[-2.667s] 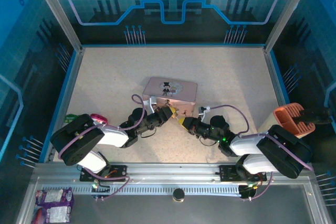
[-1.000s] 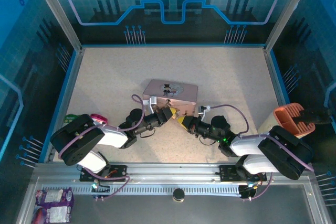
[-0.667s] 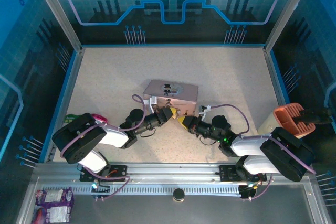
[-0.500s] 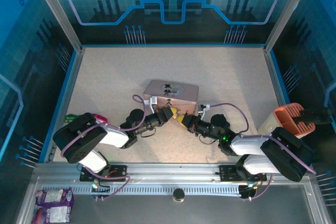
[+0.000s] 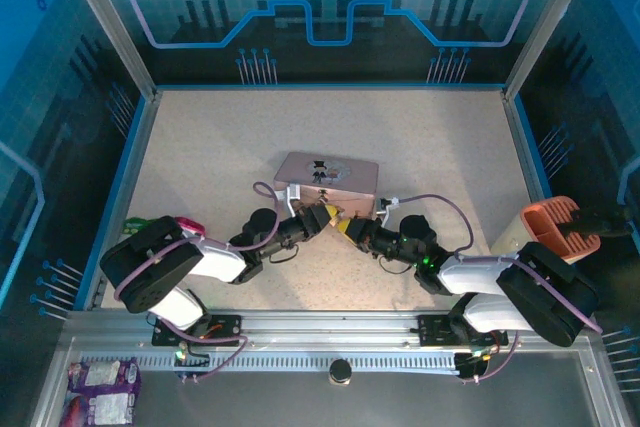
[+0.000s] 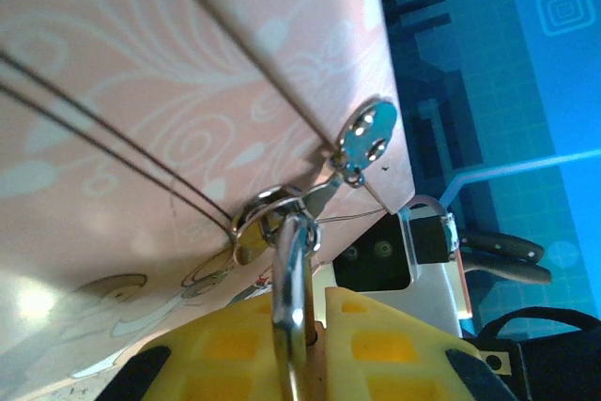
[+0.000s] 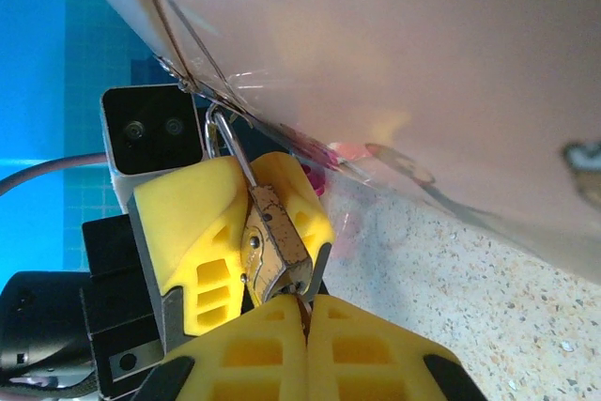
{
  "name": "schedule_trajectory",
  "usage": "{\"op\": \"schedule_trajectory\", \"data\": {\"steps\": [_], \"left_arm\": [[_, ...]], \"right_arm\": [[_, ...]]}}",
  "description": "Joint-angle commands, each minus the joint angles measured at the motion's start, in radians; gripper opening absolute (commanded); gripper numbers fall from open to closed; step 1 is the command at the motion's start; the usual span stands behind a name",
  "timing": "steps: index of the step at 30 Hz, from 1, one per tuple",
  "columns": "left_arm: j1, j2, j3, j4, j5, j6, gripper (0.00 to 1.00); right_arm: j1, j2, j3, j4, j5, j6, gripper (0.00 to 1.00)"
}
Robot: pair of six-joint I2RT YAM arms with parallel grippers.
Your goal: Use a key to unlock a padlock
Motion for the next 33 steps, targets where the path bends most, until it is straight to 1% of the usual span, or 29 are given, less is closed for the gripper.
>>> {"op": "schedule_trajectory", "data": {"steps": [1,2,4,6,8,11,13,15,16,19,21,23,25,28,33], "left_arm": [[-0.072,-0.052,0.044,-0.034,0.117,0.06,0.0],[-0.071,-0.064,0.039,-0.052,0.104,0.062,0.0],[-0.071,-0.095,0.03,-0.112,0.064,0.066,0.0],[-0.069,-0.142,0.023,-0.214,-0.007,0.067,0.0],[-0.066,-0.183,0.016,-0.284,-0.066,0.072,0.0],[-0.058,-0.236,0.026,-0.382,-0.112,0.089,0.0],[-0.051,-0.257,0.033,-0.429,-0.128,0.088,0.0],[-0.043,-0.269,0.036,-0.452,-0.133,0.081,0.0],[-0.041,-0.276,0.039,-0.47,-0.141,0.076,0.0],[-0.038,-0.305,0.061,-0.559,-0.162,0.073,0.0],[-0.038,-0.321,0.079,-0.616,-0.172,0.076,0.0],[-0.038,-0.335,0.089,-0.654,-0.192,0.067,0.0],[-0.038,-0.347,0.093,-0.69,-0.216,0.045,0.0],[-0.038,-0.354,0.091,-0.708,-0.232,0.022,0.0],[-0.04,-0.35,0.105,-0.73,-0.214,-0.004,0.0]], "right_arm": [[-0.016,-0.012,0.072,0.053,0.029,-0.047,0.0],[-0.019,-0.019,0.067,0.046,0.029,-0.055,0.04],[-0.03,-0.039,0.051,0.016,0.03,-0.061,0.25],[-0.05,-0.078,0.031,-0.014,0.025,-0.075,0.38],[-0.072,-0.14,0.03,-0.113,0.004,-0.115,0.46],[-0.078,-0.276,0.056,-0.361,0.025,-0.216,0.56],[-0.08,-0.371,0.086,-0.534,0.049,-0.306,0.58],[-0.08,-0.437,0.114,-0.668,0.074,-0.399,0.57],[-0.082,-0.461,0.119,-0.696,0.078,-0.433,0.57],[-0.084,-0.503,0.11,-0.689,0.037,-0.549,0.56],[-0.046,-0.523,0.132,-0.758,0.063,-0.67,0.54],[0.036,-0.538,0.161,-0.818,0.141,-0.819,0.54],[0.123,-0.544,0.161,-0.809,0.207,-0.948,0.55],[0.223,-0.529,0.156,-0.766,0.273,-1.078,0.55],[0.363,-0.414,0.142,-0.647,0.405,-1.216,0.55]]}}
